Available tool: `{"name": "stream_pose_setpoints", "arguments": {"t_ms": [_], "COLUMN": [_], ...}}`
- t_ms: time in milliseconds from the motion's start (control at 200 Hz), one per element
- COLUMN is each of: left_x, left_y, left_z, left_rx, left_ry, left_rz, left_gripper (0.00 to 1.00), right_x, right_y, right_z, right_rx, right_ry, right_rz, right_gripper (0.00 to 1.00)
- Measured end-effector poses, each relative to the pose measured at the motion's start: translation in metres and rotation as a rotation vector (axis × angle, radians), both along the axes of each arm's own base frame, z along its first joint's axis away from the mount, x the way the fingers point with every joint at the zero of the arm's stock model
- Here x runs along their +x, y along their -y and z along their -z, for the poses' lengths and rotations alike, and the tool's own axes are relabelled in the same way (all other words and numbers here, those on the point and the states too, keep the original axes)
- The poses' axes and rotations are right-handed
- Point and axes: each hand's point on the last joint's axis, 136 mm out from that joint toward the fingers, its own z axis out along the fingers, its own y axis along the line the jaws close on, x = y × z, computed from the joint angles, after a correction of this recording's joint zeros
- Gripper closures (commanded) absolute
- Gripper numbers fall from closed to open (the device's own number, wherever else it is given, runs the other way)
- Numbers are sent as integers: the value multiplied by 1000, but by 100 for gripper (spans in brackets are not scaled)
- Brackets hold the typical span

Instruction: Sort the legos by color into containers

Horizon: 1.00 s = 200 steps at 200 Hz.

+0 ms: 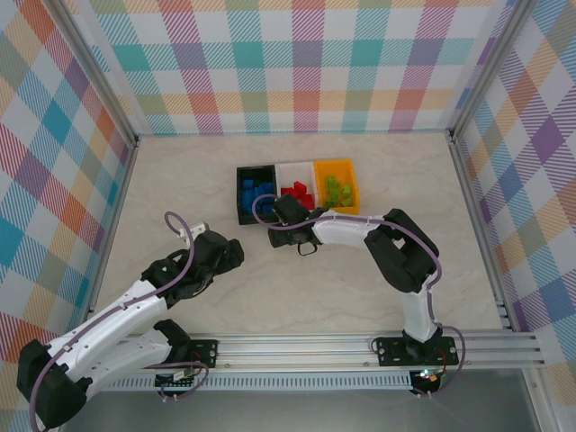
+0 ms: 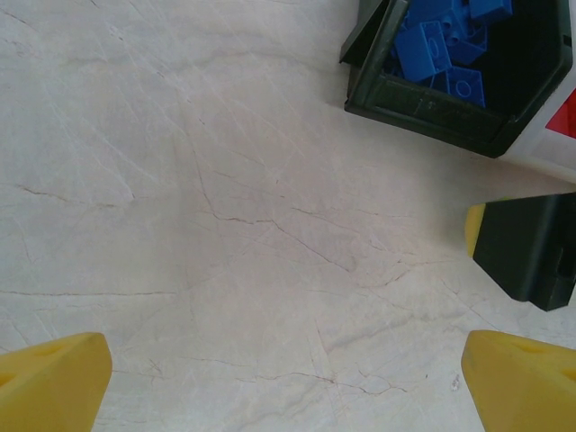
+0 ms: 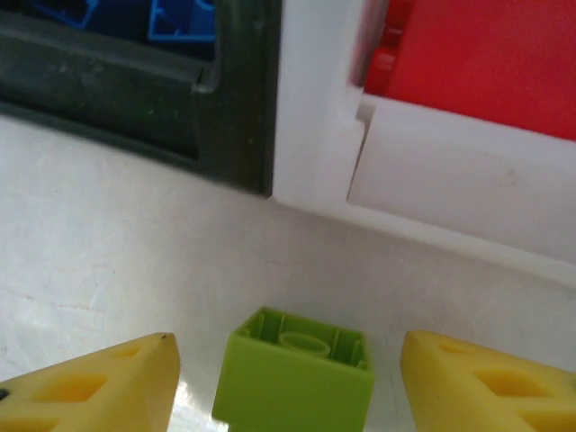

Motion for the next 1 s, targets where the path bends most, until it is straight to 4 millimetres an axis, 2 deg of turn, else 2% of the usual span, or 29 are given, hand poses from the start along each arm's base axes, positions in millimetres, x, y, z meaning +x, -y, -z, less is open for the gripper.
{"name": "stream_pose_setpoints", "arguments": {"t_ms": [195, 370, 445, 575, 655, 720, 790, 885, 1000], "left_x": [0, 1, 1, 2, 4, 5, 5, 5, 5], "left_y": [0, 1, 1, 2, 3, 4, 5, 5, 6], "left_z": [3, 4, 4, 4, 3, 4, 5, 6, 7], "left_rx": [8, 10, 10, 8, 3, 2, 5, 6, 5], "left_ry": [-9, -13, -13, -11, -5, -4, -8, -13, -15], "left_rz": [0, 0, 0, 0, 1, 1, 1, 3, 5], "left_gripper": [0, 0, 0, 0, 0, 0, 0, 0, 0], "right_x": [3, -2, -9, -10, 2, 17, 34, 55, 79], "right_y": [1, 6, 15, 37, 59, 81, 104, 130, 139], "right_z": [0, -15, -35, -86, -117, -129, -128, -112, -92], "right_rx": [-11, 14, 34, 96, 137, 145, 134, 90, 54], "right_ry": [16, 42, 69, 160, 217, 247, 253, 227, 185], "right_rz": [3, -1, 3, 36, 94, 153, 217, 291, 331], "right_gripper": [61, 66, 66, 66, 66, 65, 65, 65, 64]}}
